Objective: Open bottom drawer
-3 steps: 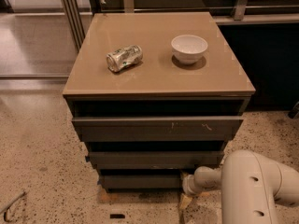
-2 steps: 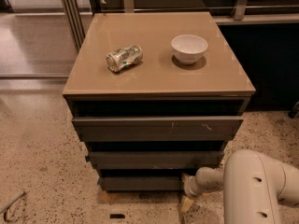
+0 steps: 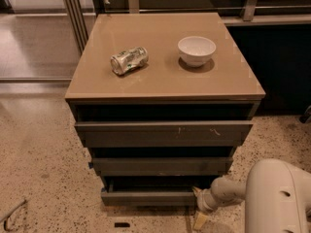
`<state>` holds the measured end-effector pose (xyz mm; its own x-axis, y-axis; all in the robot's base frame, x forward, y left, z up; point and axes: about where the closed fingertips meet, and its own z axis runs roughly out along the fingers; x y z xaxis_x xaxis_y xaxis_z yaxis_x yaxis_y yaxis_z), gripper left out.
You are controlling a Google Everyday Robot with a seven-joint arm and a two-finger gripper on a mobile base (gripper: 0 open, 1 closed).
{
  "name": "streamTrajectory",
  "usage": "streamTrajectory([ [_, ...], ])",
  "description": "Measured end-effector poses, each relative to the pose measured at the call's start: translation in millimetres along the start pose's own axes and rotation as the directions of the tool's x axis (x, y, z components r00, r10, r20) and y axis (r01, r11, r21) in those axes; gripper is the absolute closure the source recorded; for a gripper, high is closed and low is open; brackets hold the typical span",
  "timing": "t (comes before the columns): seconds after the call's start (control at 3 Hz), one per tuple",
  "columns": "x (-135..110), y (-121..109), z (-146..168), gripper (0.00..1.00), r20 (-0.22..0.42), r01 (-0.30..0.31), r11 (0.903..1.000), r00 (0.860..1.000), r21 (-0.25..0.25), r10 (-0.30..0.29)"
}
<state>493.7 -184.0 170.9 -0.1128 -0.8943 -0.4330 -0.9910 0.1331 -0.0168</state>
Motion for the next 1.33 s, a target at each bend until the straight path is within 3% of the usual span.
streamTrajectory([
  [0.33,1.7,25.0,-8.3,0.00,0.038,-0.028,0.9981,0.999,-0.055,0.030],
  [1.0,4.8,76.1,-20.6,0.00,0.072,-0.063,0.9821,0.994,-0.178,0.076],
  [1.33,4.8,76.1,-20.6,0.00,0.072,-0.063,0.9821,0.994,-0.178,0.077],
])
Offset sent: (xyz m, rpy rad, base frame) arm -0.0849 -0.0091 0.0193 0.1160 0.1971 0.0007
